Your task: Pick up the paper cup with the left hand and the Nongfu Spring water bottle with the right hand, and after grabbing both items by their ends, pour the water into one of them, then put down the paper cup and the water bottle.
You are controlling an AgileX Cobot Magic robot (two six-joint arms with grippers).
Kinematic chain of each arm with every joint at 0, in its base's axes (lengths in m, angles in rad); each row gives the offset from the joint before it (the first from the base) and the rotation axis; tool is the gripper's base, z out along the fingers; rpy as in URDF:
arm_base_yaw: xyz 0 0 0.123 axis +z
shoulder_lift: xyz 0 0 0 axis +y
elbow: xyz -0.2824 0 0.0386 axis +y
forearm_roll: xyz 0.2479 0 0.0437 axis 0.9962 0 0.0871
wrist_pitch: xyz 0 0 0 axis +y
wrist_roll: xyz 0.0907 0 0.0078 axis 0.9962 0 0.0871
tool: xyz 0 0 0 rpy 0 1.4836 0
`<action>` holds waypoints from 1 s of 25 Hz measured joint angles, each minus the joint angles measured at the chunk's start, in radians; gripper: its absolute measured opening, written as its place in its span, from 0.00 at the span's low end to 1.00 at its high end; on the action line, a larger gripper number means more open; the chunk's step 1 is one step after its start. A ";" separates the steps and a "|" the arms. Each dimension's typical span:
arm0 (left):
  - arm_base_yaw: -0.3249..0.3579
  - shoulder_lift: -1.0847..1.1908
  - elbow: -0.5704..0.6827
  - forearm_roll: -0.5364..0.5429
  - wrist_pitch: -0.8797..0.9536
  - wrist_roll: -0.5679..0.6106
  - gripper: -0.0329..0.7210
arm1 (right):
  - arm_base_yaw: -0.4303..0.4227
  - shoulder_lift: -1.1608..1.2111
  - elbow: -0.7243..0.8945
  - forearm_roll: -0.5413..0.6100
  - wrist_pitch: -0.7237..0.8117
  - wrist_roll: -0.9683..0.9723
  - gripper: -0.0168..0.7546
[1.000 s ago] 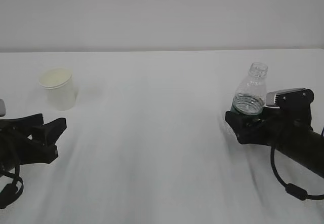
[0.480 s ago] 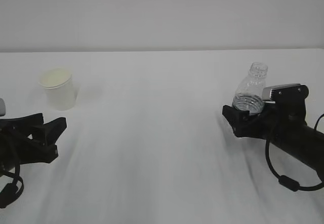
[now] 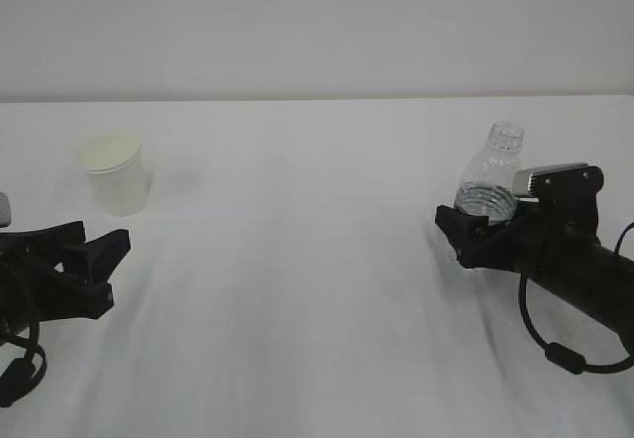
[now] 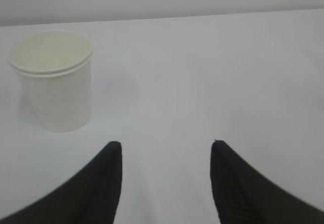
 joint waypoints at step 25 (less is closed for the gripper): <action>0.000 0.000 0.000 -0.007 0.000 0.002 0.57 | 0.000 -0.080 0.081 -0.035 0.026 -0.045 0.56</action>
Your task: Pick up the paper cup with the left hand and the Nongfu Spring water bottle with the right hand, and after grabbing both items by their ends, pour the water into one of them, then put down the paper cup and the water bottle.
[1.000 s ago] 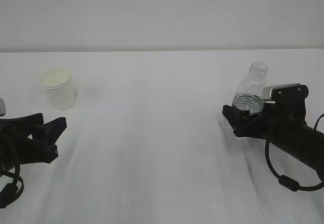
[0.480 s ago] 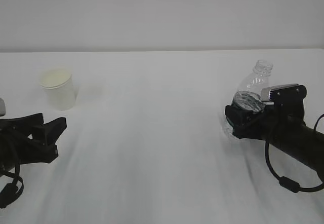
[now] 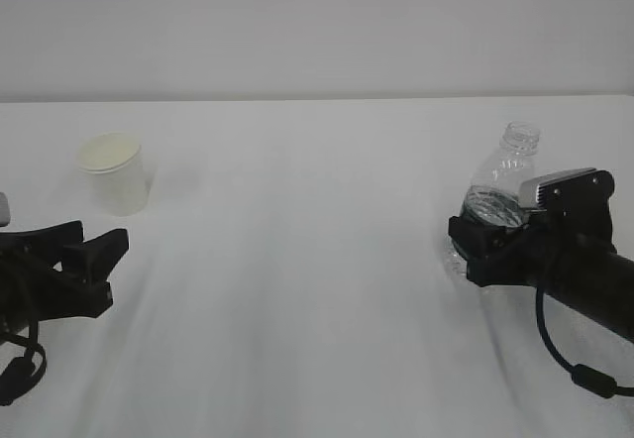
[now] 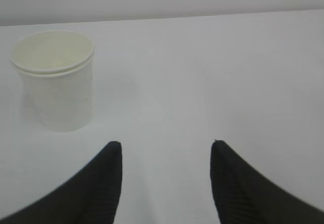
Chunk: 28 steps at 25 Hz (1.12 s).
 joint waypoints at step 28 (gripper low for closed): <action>0.000 0.209 -0.202 -0.229 -0.002 0.044 0.96 | 0.000 -0.265 0.168 0.027 0.002 -0.080 0.56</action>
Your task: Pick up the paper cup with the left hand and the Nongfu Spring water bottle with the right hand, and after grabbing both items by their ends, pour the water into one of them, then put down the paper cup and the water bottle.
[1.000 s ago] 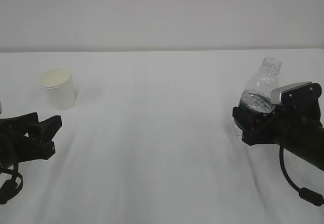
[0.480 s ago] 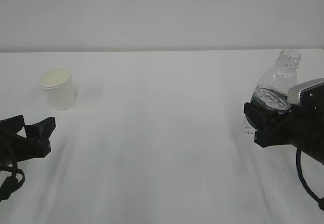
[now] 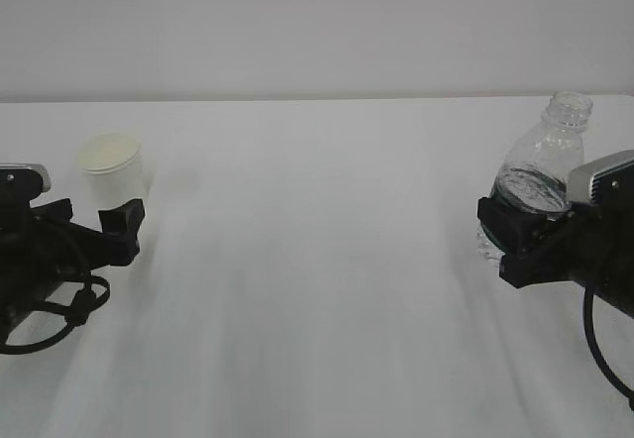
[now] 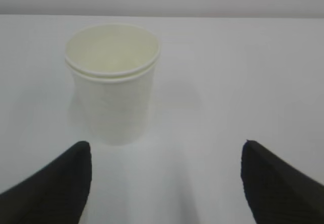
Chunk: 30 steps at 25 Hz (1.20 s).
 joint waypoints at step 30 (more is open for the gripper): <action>0.117 0.346 -0.345 0.068 0.000 0.002 0.95 | 0.000 0.000 0.002 0.000 0.000 -0.007 0.56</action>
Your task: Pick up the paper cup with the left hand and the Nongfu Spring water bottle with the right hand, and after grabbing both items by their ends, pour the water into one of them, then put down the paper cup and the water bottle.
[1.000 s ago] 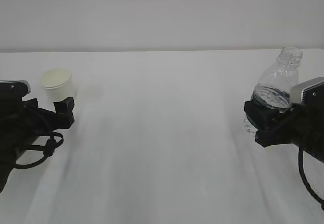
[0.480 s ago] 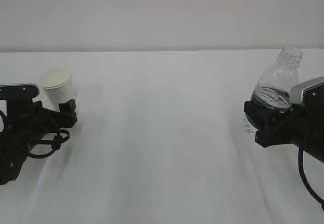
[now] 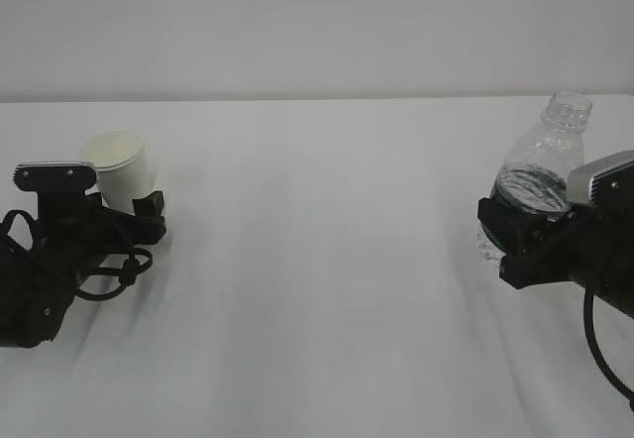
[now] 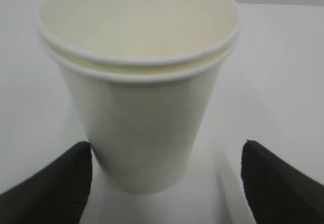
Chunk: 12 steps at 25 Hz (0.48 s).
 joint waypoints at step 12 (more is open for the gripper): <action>0.036 0.036 -0.081 -0.035 0.000 0.000 0.94 | 0.000 0.000 0.004 0.002 0.002 -0.001 0.56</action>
